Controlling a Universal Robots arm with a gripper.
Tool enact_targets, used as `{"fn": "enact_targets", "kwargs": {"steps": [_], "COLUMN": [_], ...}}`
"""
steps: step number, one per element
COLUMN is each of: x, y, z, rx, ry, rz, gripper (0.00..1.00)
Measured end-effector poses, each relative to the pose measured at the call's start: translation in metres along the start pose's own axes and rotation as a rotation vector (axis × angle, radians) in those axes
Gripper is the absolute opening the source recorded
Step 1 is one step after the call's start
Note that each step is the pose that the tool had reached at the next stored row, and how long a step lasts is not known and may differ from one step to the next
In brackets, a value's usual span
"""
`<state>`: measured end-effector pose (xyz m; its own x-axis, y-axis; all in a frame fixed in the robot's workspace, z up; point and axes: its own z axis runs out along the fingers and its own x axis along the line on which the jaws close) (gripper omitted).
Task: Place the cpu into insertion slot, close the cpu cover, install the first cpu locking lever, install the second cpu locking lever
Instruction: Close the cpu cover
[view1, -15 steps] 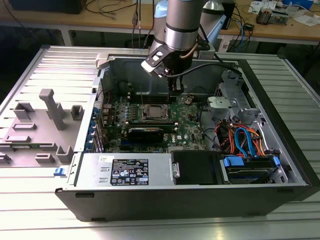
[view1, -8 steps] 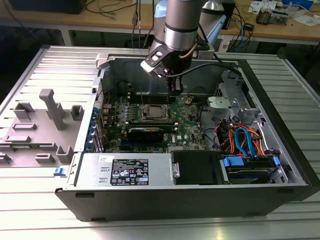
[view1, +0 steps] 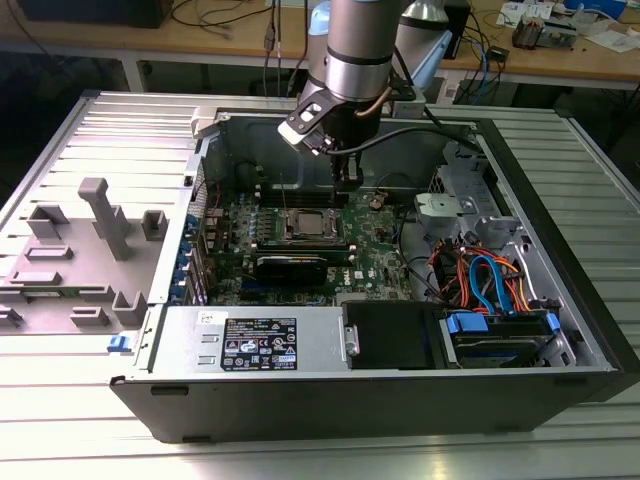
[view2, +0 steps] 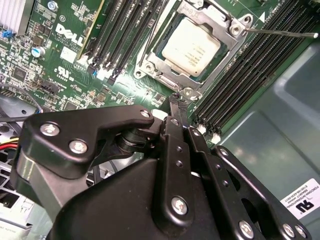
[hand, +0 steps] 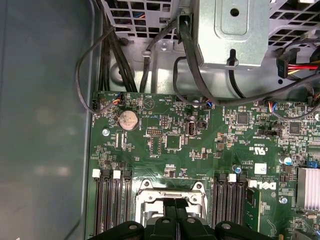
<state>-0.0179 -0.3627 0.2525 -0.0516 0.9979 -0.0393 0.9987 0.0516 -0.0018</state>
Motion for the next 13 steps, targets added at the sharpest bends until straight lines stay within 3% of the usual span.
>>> {"fn": "enact_targets", "kwargs": {"steps": [13], "x": [-0.0007], "y": [-0.0001], "z": [0.0006], "rx": [0.0000], "ry": [0.0000], "rz": [-0.001], "gripper": [0.11]}}
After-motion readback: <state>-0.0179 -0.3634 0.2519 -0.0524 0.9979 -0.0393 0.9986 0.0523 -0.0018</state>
